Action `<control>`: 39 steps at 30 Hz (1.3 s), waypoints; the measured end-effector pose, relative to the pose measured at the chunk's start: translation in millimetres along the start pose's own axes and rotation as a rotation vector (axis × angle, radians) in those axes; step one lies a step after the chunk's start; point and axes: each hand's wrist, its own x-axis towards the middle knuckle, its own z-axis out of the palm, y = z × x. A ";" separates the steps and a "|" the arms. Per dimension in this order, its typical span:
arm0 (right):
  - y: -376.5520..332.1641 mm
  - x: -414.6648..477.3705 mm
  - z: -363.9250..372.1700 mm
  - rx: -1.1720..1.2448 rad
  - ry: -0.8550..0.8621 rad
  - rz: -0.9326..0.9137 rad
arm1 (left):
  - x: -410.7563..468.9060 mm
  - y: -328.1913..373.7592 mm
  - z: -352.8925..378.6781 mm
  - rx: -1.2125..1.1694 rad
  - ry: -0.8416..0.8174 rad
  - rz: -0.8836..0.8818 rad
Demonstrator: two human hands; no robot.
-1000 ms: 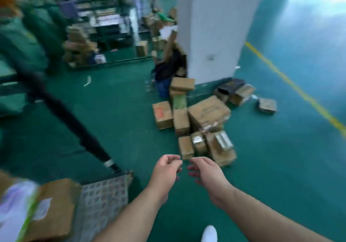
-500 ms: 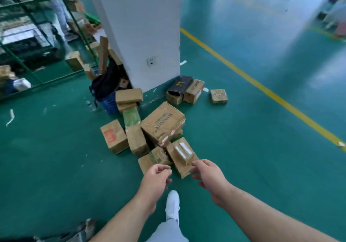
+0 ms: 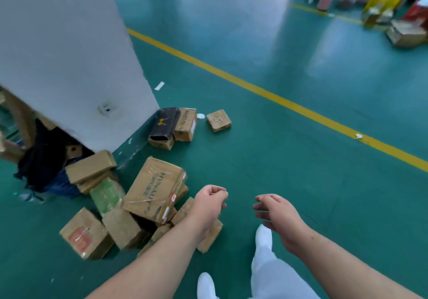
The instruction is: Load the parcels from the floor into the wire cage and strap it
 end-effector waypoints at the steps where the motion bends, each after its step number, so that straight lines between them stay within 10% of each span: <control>1: -6.5 17.0 -8.8 0.012 0.008 0.012 | 18.4 13.0 14.9 0.020 -0.015 0.000; 11: -131.2 189.8 -89.8 -0.092 -0.017 0.044 | 148.4 150.8 110.9 0.022 0.012 -0.073; 22: -281.0 337.3 -16.5 -0.225 -0.262 0.081 | 278.9 217.1 39.9 -0.167 0.282 -0.224; 39: -474.7 549.3 -11.2 -0.250 -0.121 0.213 | 547.0 411.0 1.3 -0.107 0.149 -0.288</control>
